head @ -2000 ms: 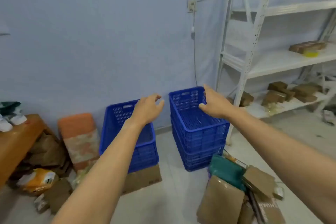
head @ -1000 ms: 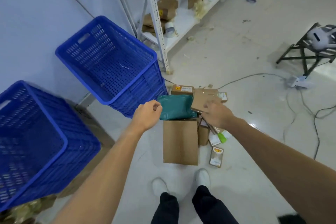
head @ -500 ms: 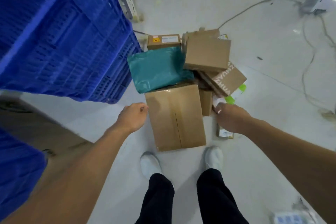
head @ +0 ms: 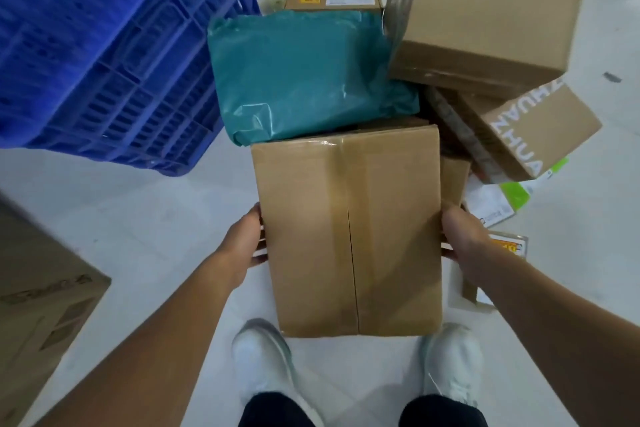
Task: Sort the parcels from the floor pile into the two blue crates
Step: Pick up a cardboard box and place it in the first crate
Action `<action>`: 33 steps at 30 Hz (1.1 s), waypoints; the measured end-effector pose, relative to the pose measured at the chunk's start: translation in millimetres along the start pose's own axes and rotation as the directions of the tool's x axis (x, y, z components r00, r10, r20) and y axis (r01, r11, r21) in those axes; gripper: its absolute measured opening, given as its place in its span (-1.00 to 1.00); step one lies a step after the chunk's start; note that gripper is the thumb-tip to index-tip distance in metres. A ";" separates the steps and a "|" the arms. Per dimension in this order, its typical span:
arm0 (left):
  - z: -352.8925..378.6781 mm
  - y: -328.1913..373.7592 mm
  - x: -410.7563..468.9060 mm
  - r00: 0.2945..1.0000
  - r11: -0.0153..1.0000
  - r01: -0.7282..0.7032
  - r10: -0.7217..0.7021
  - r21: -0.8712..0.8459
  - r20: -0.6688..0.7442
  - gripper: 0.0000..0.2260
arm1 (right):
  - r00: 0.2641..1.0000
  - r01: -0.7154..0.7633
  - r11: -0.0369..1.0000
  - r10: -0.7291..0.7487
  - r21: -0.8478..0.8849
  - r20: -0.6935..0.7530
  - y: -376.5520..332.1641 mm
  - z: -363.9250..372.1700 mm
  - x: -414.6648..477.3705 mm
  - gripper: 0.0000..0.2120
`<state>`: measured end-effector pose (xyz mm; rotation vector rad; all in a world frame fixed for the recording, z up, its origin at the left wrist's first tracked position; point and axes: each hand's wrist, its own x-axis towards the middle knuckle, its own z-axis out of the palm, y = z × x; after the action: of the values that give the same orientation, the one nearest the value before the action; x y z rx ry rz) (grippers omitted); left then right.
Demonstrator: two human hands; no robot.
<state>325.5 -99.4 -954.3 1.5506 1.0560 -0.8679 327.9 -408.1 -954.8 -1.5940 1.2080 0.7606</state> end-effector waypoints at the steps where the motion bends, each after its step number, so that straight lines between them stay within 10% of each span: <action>1: 2.7 -2.7 5.9 1.000 1.000 -0.018 0.018 -0.025 0.017 -0.72 | 1.000 -0.003 0.999 0.002 0.054 0.028 1.3 3.5 7.0 -0.74; 17: 11.5 6.1 -32.8 0.993 0.936 0.025 0.016 -0.352 0.115 -0.54 | 0.935 -0.137 0.943 0.021 0.304 0.355 -0.7 -13.5 -27.1 -0.53; 33: -18.4 166.7 -368.7 0.971 0.921 -0.069 0.150 -0.383 0.187 -0.50 | 0.934 0.068 0.932 -0.185 0.356 0.305 -147.6 -183.9 -337.0 -0.51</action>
<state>351.0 -169.1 -556.1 1.1556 0.9072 -0.6890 348.8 -455.9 -546.8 -1.1876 0.9184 0.6632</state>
